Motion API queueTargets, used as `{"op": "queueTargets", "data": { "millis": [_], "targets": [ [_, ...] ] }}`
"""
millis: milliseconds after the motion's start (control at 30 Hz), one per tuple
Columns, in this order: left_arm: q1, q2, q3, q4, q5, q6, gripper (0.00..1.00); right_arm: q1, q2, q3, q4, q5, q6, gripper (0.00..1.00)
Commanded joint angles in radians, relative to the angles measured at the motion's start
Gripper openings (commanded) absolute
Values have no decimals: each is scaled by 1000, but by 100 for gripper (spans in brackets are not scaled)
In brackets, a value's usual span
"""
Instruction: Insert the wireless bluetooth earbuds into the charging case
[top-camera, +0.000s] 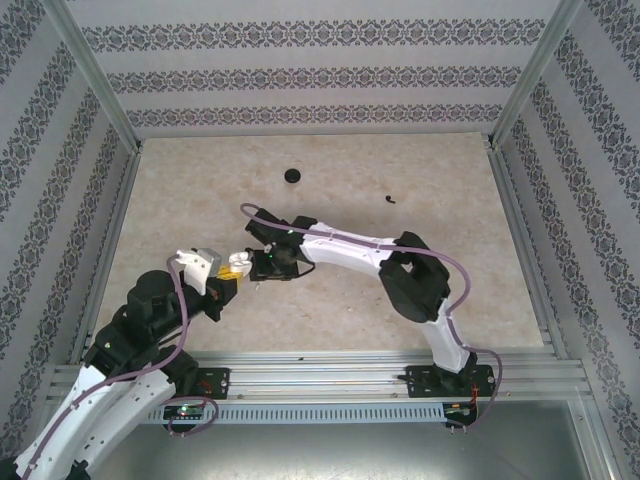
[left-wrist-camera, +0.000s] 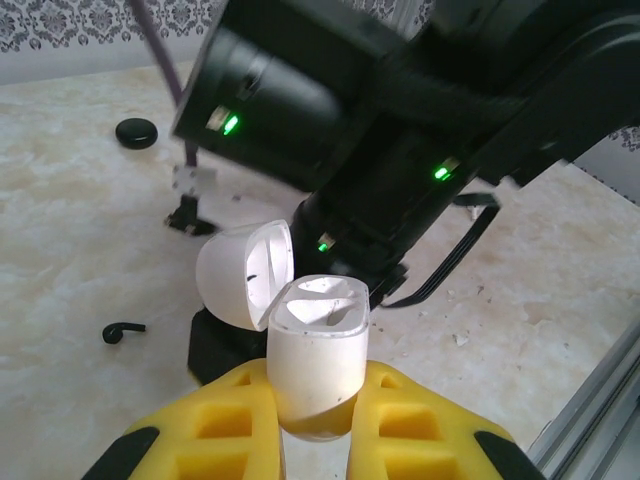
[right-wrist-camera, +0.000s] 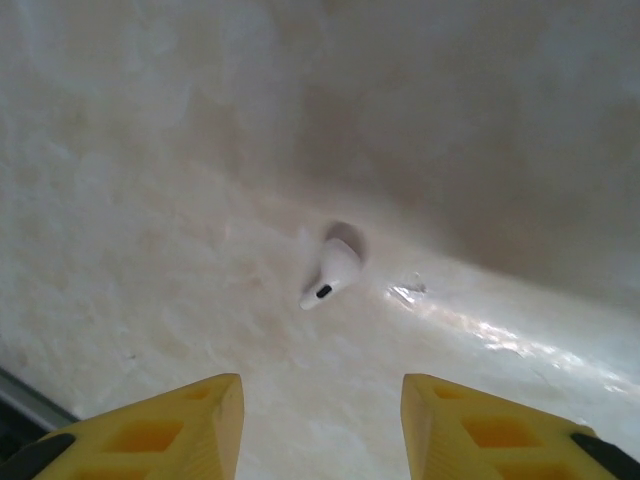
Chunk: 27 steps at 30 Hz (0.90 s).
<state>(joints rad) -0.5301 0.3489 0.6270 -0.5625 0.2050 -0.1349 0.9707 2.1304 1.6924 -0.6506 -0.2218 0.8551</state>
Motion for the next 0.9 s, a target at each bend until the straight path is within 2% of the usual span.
{"op": "queueTargets", "data": {
  "millis": [0, 433, 867],
  "targets": [
    [-5, -23, 0, -32, 8, 6, 0, 14, 67, 85, -85, 42, 19, 44],
    [-5, -60, -6, -67, 50, 13, 0, 28, 194, 210, -169, 87, 0, 38],
    [-5, -68, -15, -75, 66, 15, 0, 41, 236, 262, -224, 66, -38, 21]
  ]
}}
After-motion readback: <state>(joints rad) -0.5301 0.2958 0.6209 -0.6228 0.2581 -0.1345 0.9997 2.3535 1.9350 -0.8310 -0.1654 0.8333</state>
